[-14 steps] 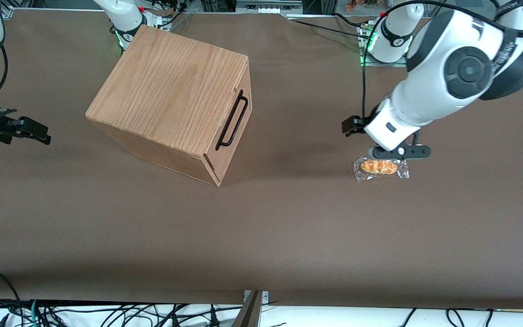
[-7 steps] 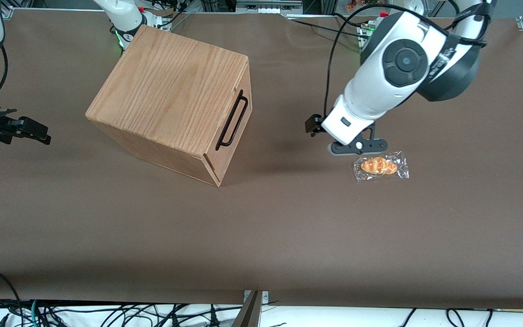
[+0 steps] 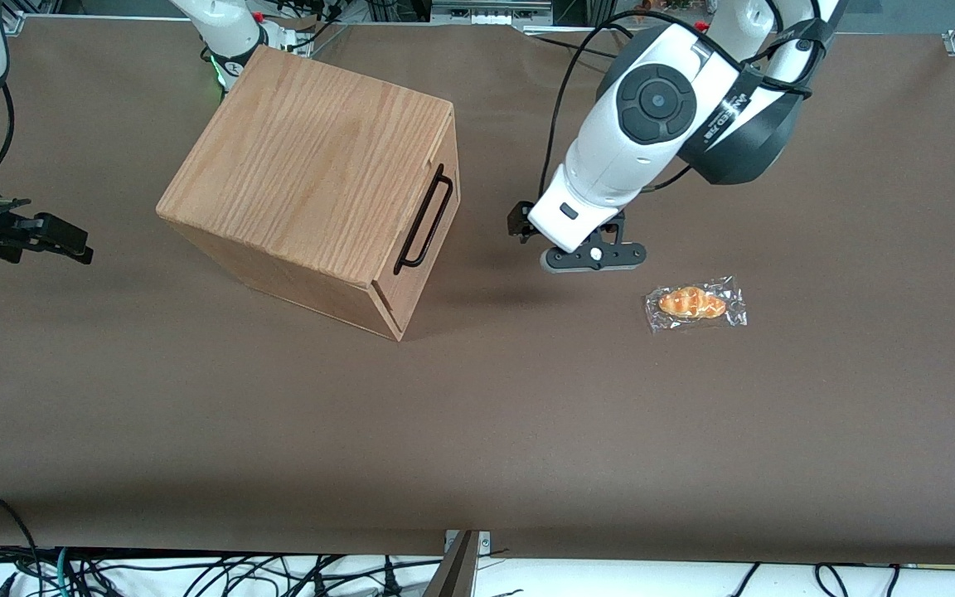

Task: Open top drawer with left arm
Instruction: 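Move the left gripper over the table toward the black drawer handle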

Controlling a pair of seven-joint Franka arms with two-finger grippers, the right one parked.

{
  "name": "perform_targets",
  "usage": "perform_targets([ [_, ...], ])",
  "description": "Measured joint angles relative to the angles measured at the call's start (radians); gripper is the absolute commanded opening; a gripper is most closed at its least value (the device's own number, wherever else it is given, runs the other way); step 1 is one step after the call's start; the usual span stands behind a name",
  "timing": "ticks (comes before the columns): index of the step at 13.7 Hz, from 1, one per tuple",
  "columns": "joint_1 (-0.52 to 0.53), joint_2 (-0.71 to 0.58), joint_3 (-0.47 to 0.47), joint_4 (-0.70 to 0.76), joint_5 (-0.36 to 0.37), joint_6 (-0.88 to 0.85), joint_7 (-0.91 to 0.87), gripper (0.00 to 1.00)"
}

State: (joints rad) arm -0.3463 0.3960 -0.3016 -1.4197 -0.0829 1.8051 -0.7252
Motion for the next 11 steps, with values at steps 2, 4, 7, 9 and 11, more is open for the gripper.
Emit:
perform_targets([
  [2, -0.014, 0.008, 0.0, 0.0, -0.013, 0.027, -0.007, 1.0],
  [4, -0.028, 0.021, 0.0, 0.0, -0.017, 0.066, -0.017, 1.0],
  [7, -0.054, 0.041, -0.001, 0.0, -0.02, 0.109, -0.027, 1.0],
  [9, -0.071, 0.055, -0.001, 0.0, -0.021, 0.136, -0.033, 1.0],
  [11, -0.084, 0.072, -0.001, 0.001, -0.031, 0.163, -0.034, 1.0],
])
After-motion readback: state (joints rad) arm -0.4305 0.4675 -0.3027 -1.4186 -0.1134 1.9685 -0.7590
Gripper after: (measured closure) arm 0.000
